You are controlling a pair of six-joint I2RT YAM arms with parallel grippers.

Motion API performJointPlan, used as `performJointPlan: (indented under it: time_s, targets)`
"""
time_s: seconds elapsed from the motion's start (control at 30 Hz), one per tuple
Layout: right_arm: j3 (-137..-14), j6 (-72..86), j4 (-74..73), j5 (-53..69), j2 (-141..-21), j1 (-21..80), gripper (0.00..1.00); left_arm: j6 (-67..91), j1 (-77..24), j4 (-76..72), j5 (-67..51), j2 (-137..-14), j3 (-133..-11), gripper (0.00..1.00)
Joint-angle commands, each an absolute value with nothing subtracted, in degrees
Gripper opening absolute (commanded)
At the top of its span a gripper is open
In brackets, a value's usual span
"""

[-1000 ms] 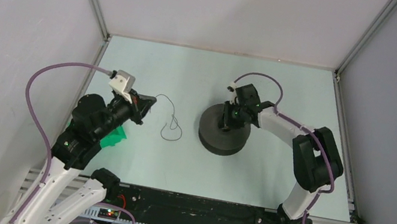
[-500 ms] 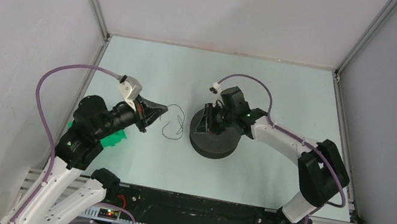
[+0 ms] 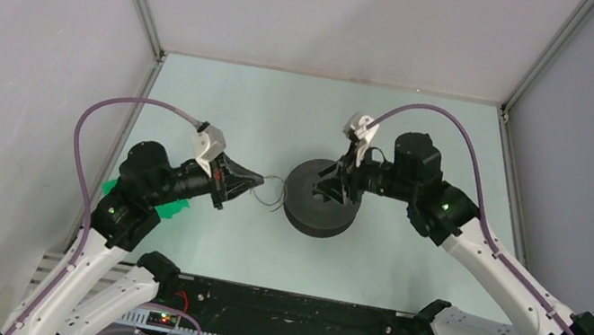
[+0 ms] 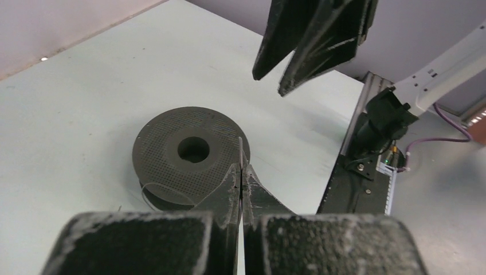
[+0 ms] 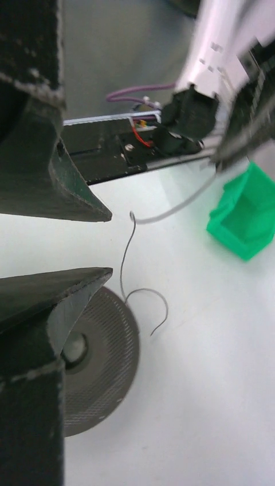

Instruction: Wrap the cables

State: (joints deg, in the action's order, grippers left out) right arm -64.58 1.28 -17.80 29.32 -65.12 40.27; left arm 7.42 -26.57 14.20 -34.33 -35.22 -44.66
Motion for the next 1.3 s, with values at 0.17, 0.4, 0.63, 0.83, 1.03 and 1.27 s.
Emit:
performJointPlan:
  time_s: [0.17,0.4,0.63,0.83,1.03,1.27]
  targets:
    - [-64.1,-15.0,-10.2,38.1,-62.4,48.4,0.44,6.3,-27.4,11.0,-43.6,-35.2,-44.7,0.0]
    - [-64.1,-16.1,-3.8,42.4,-65.7,49.4,0.48,6.1,-27.5,10.9,-44.7,-35.1,-44.6,0.0]
    - [-64.2,-15.7,-1.4,44.6,-69.0,50.4,0.48,6.1,-27.6,10.9,-45.0,-35.1,-44.6,0.0]
    - [-64.1,-14.1,1.7,44.3,-70.9,50.8,0.48,6.2,-27.6,10.8,-45.4,-35.2,-44.6,0.0]
    - [-64.2,-11.9,3.5,44.4,-72.4,50.8,0.4,6.3,-27.6,10.9,-45.7,-35.3,-44.6,0.0]
    - [-64.1,-9.9,4.0,44.8,-72.7,50.6,0.22,6.3,-27.6,10.7,-45.5,-35.2,-44.7,0.0]
